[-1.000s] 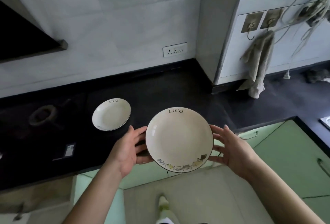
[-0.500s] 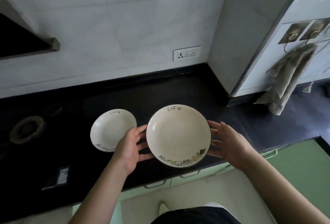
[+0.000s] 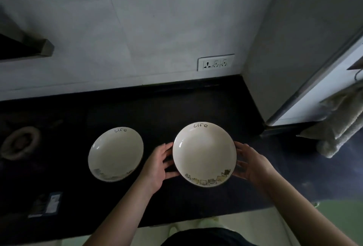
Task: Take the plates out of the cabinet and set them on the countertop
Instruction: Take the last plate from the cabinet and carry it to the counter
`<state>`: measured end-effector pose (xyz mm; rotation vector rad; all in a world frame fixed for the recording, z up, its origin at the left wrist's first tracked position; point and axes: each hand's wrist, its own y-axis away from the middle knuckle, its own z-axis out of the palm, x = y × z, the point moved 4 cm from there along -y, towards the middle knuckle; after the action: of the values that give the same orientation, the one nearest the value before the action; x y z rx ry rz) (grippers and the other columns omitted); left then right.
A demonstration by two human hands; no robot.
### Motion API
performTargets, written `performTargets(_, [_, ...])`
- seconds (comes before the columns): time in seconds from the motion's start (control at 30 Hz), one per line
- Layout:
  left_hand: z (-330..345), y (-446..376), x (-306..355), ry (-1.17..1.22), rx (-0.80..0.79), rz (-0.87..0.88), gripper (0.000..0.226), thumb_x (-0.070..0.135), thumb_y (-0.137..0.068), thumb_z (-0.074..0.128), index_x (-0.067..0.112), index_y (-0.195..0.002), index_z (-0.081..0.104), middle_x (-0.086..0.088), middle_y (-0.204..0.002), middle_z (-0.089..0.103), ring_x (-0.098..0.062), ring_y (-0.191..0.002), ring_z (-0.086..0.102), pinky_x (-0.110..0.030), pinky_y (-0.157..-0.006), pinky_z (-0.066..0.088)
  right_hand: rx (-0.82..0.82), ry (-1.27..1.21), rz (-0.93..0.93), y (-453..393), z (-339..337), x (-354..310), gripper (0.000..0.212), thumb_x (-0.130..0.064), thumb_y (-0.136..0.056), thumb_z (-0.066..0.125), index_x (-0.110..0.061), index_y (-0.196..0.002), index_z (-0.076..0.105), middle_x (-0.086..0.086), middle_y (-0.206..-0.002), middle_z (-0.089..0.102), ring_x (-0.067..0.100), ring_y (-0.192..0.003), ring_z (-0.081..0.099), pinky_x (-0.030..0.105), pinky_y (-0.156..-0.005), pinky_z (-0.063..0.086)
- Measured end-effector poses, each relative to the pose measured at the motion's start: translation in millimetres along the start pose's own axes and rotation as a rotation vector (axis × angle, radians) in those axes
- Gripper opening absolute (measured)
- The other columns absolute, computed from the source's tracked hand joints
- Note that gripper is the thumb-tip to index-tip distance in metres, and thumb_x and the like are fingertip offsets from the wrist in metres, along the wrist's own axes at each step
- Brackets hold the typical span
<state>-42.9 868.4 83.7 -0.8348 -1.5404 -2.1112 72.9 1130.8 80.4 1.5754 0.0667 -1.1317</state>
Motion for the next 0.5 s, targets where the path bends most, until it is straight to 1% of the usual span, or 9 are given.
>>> performTargets(0.13, [16,-18,-1,0.037,0.018,-0.012,0.028,0.044,-0.096,0.047,0.039,-0.120,0.060,0.009,-0.129,0.056,-0.019,-0.113,0.059,-0.044,-0.067,0.061,-0.029,0.024,0.036,-31,-4,-12,0.033,-0.047,-0.098,0.043,-0.029,-0.114,0.065,0.005,-0.120,0.066,0.031,-0.100,0.068,0.041,-0.064,0.058])
performTargets(0.27, [21,-39,-4,0.071,0.076,-0.027,0.042,0.040,-0.097,0.046,0.031,-0.137,0.052,0.003,-0.145,0.048,-0.018,-0.109,0.058,-0.044,-0.065,0.061,-0.043,0.029,0.074,-55,-4,-19,0.033,-0.046,-0.098,0.044,-0.026,-0.117,0.063,0.005,-0.121,0.065,0.031,-0.104,0.066,0.044,-0.068,0.058])
performTargets(0.33, [23,-46,-5,0.069,0.092,-0.034,0.039,0.040,-0.097,0.046,0.032,-0.135,0.053,0.002,-0.147,0.048,-0.018,-0.107,0.058,-0.043,-0.064,0.060,-0.052,0.042,0.088,-65,-3,-22,0.034,-0.045,-0.099,0.044,-0.025,-0.121,0.061,0.002,-0.123,0.063,0.030,-0.107,0.063,0.047,-0.073,0.057])
performTargets(0.43, [25,-55,-6,0.048,0.105,-0.041,0.037,0.042,-0.096,0.049,0.034,-0.132,0.055,0.006,-0.141,0.051,-0.019,-0.107,0.058,-0.043,-0.064,0.060,-0.059,0.064,0.105,-76,-3,-25,0.038,-0.043,-0.100,0.043,-0.023,-0.129,0.056,0.001,-0.126,0.060,0.029,-0.110,0.060,0.050,-0.082,0.055])
performTargets(0.5, [26,-59,-6,0.039,0.106,-0.046,0.026,0.043,-0.096,0.050,0.037,-0.120,0.060,0.009,-0.127,0.055,-0.016,-0.102,0.059,-0.041,-0.061,0.060,-0.064,0.074,0.124,-82,-3,-25,0.040,-0.042,-0.101,0.041,-0.022,-0.134,0.053,0.003,-0.129,0.058,0.030,-0.112,0.059,0.052,-0.087,0.054])
